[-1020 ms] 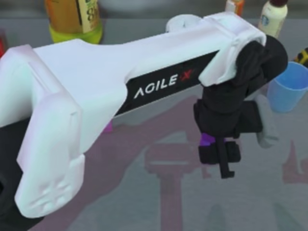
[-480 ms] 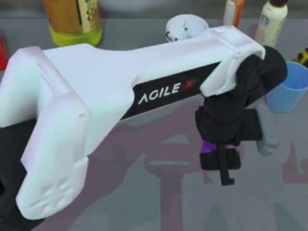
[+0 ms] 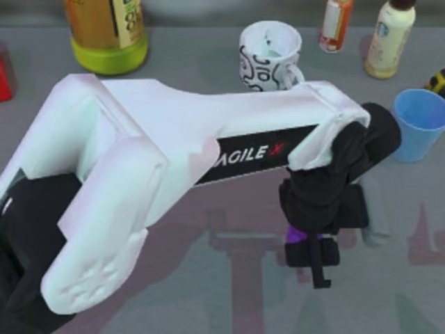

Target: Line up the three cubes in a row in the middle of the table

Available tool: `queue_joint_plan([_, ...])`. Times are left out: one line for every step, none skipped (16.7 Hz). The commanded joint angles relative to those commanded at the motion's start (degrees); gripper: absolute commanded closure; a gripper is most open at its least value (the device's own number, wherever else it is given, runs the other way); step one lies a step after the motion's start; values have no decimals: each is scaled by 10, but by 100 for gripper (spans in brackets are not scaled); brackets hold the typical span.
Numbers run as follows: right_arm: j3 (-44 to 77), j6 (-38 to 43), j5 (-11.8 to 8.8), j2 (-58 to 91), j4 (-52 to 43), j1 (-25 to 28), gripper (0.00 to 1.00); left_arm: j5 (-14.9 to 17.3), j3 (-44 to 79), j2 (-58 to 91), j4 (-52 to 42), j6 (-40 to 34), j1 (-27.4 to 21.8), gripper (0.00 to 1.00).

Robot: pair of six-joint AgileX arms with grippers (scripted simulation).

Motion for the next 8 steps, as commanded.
queue_joint_plan([0,0,0,0,0,0,0,0,0,0,0,0,0,100])
queue_joint_plan([0,0,0,0,0,0,0,0,0,0,0,0,0,92])
queue_joint_plan([0,0,0,0,0,0,0,0,0,0,0,0,0,85])
queue_joint_plan([0,0,0,0,0,0,0,0,0,0,0,0,0,77])
queue_joint_plan([0,0,0,0,0,0,0,0,0,0,0,0,0,70])
queue_joint_plan([0,0,0,0,0,0,0,0,0,0,0,0,0,62])
queue_joint_plan([0,0,0,0,0,0,0,0,0,0,0,0,0,55])
queue_joint_plan([0,0,0,0,0,0,0,0,0,0,0,0,0,47])
